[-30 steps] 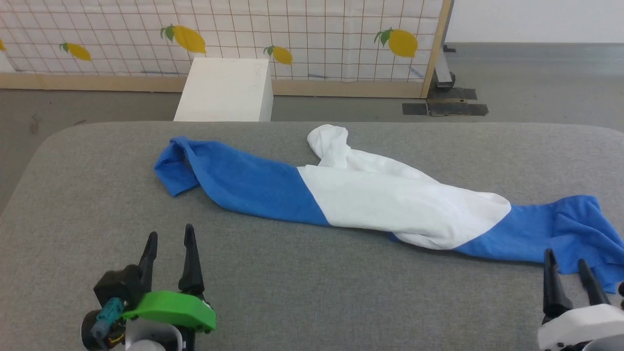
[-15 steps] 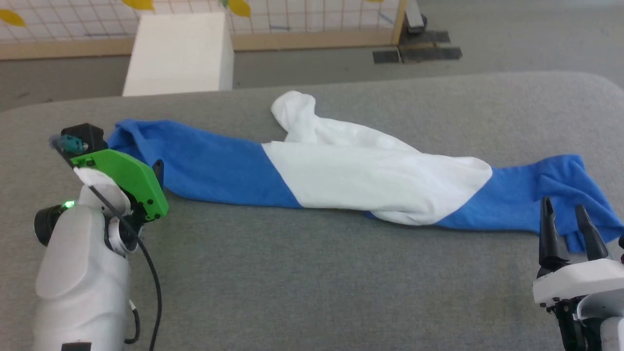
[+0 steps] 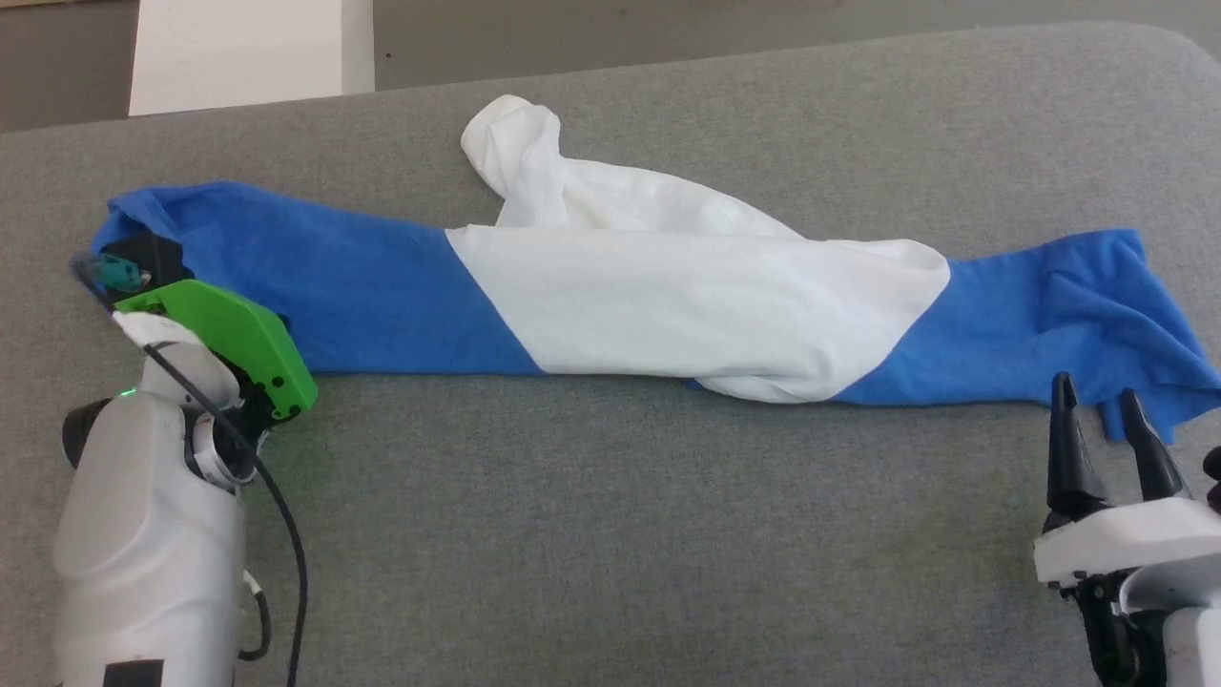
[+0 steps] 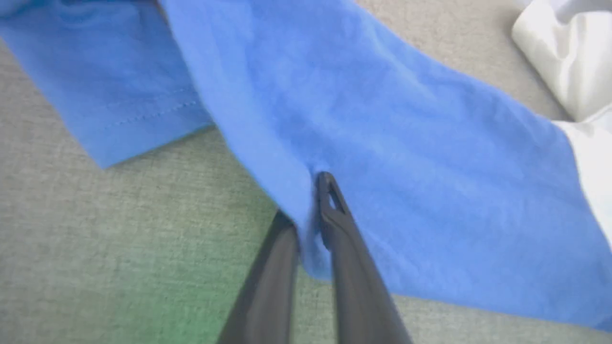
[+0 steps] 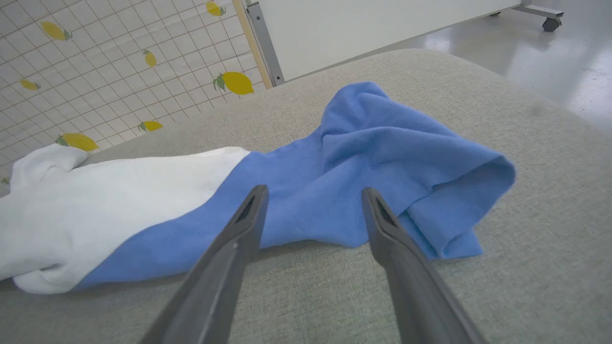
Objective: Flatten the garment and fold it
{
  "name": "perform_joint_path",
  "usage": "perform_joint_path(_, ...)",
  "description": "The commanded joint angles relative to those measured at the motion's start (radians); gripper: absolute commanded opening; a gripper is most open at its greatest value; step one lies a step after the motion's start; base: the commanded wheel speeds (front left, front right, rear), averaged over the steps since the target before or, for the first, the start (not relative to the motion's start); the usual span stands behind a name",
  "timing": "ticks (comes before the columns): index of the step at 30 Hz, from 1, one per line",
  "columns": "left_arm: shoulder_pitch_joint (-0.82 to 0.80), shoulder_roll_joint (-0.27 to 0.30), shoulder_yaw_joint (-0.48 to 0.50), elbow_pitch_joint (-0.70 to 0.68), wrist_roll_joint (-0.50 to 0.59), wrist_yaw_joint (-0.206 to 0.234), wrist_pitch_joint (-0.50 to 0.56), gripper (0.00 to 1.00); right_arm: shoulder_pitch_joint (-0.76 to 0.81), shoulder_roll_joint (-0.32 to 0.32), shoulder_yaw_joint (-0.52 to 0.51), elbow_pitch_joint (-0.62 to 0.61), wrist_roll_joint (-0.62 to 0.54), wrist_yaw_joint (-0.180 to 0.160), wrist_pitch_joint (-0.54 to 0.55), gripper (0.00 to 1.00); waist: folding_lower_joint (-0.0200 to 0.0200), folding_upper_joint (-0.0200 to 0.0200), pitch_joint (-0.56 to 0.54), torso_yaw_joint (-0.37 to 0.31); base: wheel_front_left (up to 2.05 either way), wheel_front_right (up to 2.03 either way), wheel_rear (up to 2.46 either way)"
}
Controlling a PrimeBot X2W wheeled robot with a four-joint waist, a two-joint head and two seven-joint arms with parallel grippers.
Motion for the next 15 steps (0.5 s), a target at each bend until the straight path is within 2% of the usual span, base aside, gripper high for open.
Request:
perform_joint_path(1, 0.022, -0.018, 0.01, -0.006, -0.023, -0.011, -0.024, 0.0, -0.018, 0.0, 0.004, 0.003, -0.005, -0.002, -0.006, 1.0, -0.0001, 0.0, -0.02, 0.018, 0.0, 0.0, 0.0)
perform_joint_path(4, 0.05, -0.039, 0.074, -0.084, -0.09, -0.035, -0.122, 0.0, -0.019, 0.0, 0.011, 0.013, -0.009, -0.002, -0.004, 1.0, -0.0001, 0.0, -0.052, 0.047, 0.0, 0.0, 0.0)
perform_joint_path(8, 0.152, -0.083, 0.145, -0.283, -0.168, -0.056, -0.217, 0.0, -0.003, 0.0, 0.014, 0.03, -0.01, -0.002, -0.001, 1.0, -0.0001, 0.0, -0.096, 0.104, 0.0, 0.0, 0.0)
perform_joint_path(11, 0.28, -0.118, 0.157, -0.46, -0.181, -0.035, -0.219, 0.0, 0.016, 0.0, 0.014, 0.043, -0.007, -0.002, 0.001, 1.0, -0.0001, 0.0, -0.125, 0.151, 0.0, 0.0, 0.0)
perform_joint_path(15, 0.459, -0.146, 0.188, -0.656, -0.195, 0.025, -0.188, 0.0, 0.029, 0.0, 0.016, 0.052, -0.011, -0.002, 0.005, 1.0, -0.0001, 0.0, -0.155, 0.194, 0.0, 0.0, 0.0)
